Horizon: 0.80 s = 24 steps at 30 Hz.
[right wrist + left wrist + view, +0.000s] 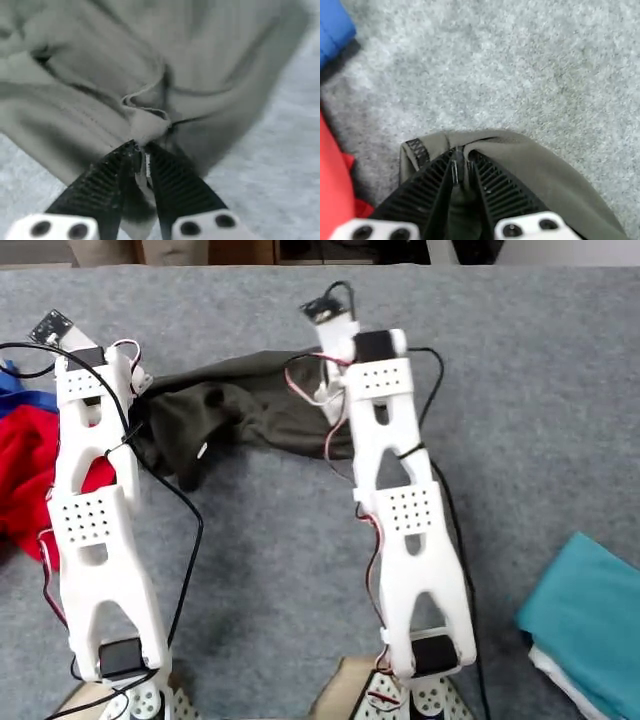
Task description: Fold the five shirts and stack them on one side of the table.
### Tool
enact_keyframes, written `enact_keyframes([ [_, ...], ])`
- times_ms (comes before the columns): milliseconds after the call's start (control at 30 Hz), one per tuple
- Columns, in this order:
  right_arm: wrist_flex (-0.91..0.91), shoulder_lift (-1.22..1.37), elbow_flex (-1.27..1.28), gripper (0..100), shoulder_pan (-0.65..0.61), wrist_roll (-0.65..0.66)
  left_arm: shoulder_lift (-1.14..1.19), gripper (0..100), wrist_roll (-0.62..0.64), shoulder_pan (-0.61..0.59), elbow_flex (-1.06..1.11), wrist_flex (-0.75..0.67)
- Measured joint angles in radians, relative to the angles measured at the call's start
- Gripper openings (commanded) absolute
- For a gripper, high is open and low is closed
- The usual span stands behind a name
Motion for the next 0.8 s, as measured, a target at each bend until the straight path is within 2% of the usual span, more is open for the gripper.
enact_keyframes([
  [233, 0.000, -0.270, 0.328, 0.5, -0.048, 0.064, 0.000, 2, -0.002, 0.000, 0.000, 0.000],
  [467, 0.000, -0.629, 0.638, 1.9, -0.094, 0.235, 0.000, 2, -0.002, 0.000, 0.000, 0.000],
  [600, 0.000, -0.721, 0.787, 15.7, -0.155, 0.313, 0.000, 2, -0.002, 0.000, 0.000, 0.000],
  [700, 0.000, -0.746, 0.870, 26.5, -0.176, 0.430, 0.000, 2, -0.002, 0.000, 0.000, 0.000],
  [800, 0.000, -0.761, 0.896, 29.2, -0.172, 0.486, 0.000, 2, -0.002, 0.000, 0.000, 0.000],
])
